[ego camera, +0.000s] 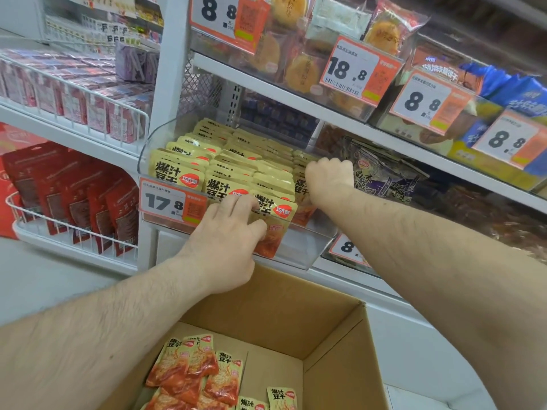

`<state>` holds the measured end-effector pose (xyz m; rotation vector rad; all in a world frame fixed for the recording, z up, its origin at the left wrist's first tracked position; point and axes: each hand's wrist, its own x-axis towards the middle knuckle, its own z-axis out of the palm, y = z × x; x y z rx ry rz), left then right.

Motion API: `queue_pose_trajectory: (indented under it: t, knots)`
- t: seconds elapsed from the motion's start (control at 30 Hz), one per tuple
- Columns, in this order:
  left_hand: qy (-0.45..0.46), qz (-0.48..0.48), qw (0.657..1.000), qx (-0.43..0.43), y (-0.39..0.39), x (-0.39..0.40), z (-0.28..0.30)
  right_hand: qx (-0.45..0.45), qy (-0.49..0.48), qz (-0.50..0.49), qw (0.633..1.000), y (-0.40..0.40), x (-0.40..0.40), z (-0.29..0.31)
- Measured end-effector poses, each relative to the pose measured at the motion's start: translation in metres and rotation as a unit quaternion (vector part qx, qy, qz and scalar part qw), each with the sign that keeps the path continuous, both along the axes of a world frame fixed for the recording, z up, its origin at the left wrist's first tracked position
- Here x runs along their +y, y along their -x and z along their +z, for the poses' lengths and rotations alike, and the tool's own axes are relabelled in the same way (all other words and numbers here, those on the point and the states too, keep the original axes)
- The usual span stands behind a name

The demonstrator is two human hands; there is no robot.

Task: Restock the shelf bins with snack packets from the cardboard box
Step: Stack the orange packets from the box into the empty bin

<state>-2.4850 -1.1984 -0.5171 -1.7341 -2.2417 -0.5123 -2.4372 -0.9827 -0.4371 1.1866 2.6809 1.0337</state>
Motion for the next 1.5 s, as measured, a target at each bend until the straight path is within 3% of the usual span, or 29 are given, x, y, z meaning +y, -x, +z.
queue_pose_trajectory:
  t: [0.13, 0.23, 0.3, 0.33, 0.37, 0.43, 0.47, 0.53, 0.6, 0.67, 0.8, 0.9, 1.0, 1.13, 1.17, 1.2, 1.27, 1.3, 1.33, 1.4, 1.5]
  knots:
    - [-0.009, -0.042, 0.999, -0.029, -0.006, -0.003, -0.006, 0.12, -0.027, 0.087, 0.989, -0.03, -0.021, 0.0]
    - [0.081, -0.05, 0.992, -0.087, -0.01, -0.005, -0.015, 0.301, -0.079, 0.292, 0.904, -0.066, -0.058, -0.019]
    - [0.16, -0.057, 0.978, -0.118, -0.013, -0.006, -0.025, 0.367, -0.023, 0.391, 0.844, -0.087, -0.087, -0.054]
    - [0.204, -0.063, 0.969, -0.125, -0.016, -0.006, -0.032, 0.379, 0.022, 0.396, 0.836, -0.095, -0.099, -0.077]
    - [0.245, -0.068, 0.959, -0.128, -0.018, -0.006, -0.039, 0.384, 0.068, 0.374, 0.842, -0.101, -0.107, -0.103]
    - [0.309, -0.082, 0.937, -0.14, -0.023, -0.008, -0.055, 0.332, 0.199, 0.24, 0.89, -0.109, -0.117, -0.157]
    - [0.33, -0.088, 0.928, -0.15, -0.024, -0.008, -0.061, 0.27, 0.282, 0.143, 0.909, -0.113, -0.117, -0.182]
    - [0.355, -0.095, 0.914, -0.173, -0.027, -0.007, -0.074, 0.126, 0.398, -0.008, 0.909, -0.12, -0.114, -0.233]
    - [0.368, -0.096, 0.905, -0.19, -0.024, -0.006, -0.086, 0.015, 0.45, -0.108, 0.886, -0.129, -0.113, -0.277]
    - [0.386, -0.086, 0.895, -0.206, -0.021, -0.008, -0.1, -0.026, 0.489, -0.191, 0.85, -0.139, -0.112, -0.314]
    - [0.432, -0.067, 0.871, -0.224, -0.015, -0.014, -0.119, 0.055, 0.528, -0.349, 0.772, -0.164, -0.099, -0.376]
    - [0.435, -0.056, 0.863, -0.25, -0.015, -0.016, -0.123, 0.118, 0.537, -0.415, 0.725, -0.178, -0.092, -0.404]
    - [0.43, -0.041, 0.857, -0.28, -0.016, -0.018, -0.124, 0.155, 0.537, -0.439, 0.704, -0.183, -0.088, -0.413]
    - [0.415, 0.021, 0.829, -0.373, -0.018, -0.021, -0.127, 0.209, 0.513, -0.417, 0.721, -0.171, -0.088, -0.392]
    - [0.399, 0.049, 0.819, -0.408, -0.019, -0.022, -0.127, 0.255, 0.536, -0.403, 0.696, -0.162, -0.092, -0.381]
    - [0.376, 0.082, 0.806, -0.45, -0.022, -0.022, -0.125, 0.309, 0.575, -0.392, 0.648, -0.151, -0.098, -0.367]
    - [0.327, 0.147, 0.747, -0.56, -0.028, -0.023, -0.118, 0.391, 0.658, -0.358, 0.535, -0.128, -0.116, -0.333]
    - [0.309, 0.173, 0.713, -0.605, -0.03, -0.024, -0.116, 0.408, 0.686, -0.329, 0.505, -0.118, -0.128, -0.318]
    - [0.295, 0.193, 0.684, -0.639, -0.033, -0.025, -0.115, 0.421, 0.706, -0.295, 0.488, -0.11, -0.141, -0.303]
    - [0.252, 0.217, 0.658, -0.676, -0.038, -0.025, -0.115, 0.438, 0.739, -0.209, 0.468, -0.102, -0.163, -0.278]
    - [0.176, 0.247, 0.67, -0.677, -0.04, -0.023, -0.12, 0.436, 0.766, -0.086, 0.465, -0.103, -0.173, -0.253]
